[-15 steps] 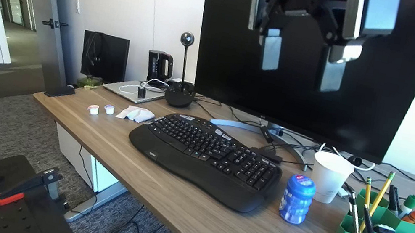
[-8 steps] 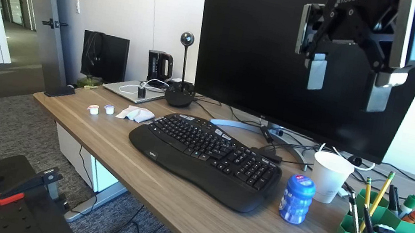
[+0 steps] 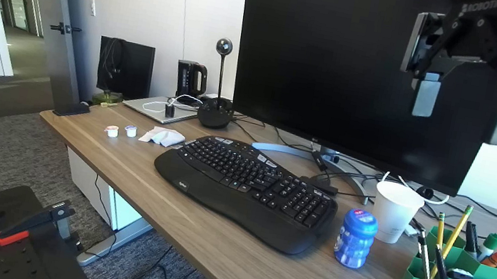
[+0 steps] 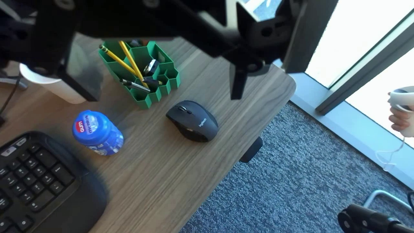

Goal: Move the mouse to the left side of the table.

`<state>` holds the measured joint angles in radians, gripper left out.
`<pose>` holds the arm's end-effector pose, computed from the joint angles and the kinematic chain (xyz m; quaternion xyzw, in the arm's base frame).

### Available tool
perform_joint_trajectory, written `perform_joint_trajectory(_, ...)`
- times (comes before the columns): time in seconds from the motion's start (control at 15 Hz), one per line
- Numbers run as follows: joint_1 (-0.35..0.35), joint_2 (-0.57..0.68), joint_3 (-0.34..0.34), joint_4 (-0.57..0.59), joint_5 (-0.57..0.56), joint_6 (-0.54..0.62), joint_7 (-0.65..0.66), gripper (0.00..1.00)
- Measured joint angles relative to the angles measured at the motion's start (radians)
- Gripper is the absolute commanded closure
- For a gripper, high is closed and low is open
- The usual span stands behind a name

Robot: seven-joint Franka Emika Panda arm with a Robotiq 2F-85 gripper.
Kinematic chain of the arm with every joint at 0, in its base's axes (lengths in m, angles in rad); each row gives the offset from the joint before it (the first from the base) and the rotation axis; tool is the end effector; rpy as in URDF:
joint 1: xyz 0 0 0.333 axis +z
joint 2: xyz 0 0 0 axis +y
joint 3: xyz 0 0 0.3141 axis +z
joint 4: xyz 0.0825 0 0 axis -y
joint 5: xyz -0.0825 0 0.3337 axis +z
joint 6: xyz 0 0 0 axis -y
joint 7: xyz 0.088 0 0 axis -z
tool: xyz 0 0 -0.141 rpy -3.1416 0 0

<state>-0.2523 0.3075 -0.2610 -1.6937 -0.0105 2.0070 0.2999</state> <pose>0.5280 -0.2839 0.4084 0.9208 -0.3874 0.0033 0.0444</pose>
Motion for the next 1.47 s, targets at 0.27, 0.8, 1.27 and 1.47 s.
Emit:
perform_joint_trajectory(0.27, -0.042, 0.075, -0.004, 0.117, 0.043, -0.066, -0.003, 0.00)
perform_joint_trajectory(0.8, -0.090, 0.115, 0.029, 0.193, 0.165, -0.052, -0.292, 0.00)
perform_joint_trajectory(1.27, -0.118, 0.112, 0.060, 0.193, 0.202, -0.046, -0.522, 0.00)
perform_joint_trajectory(1.47, -0.118, 0.113, 0.060, 0.193, 0.201, -0.046, -0.526, 0.00)
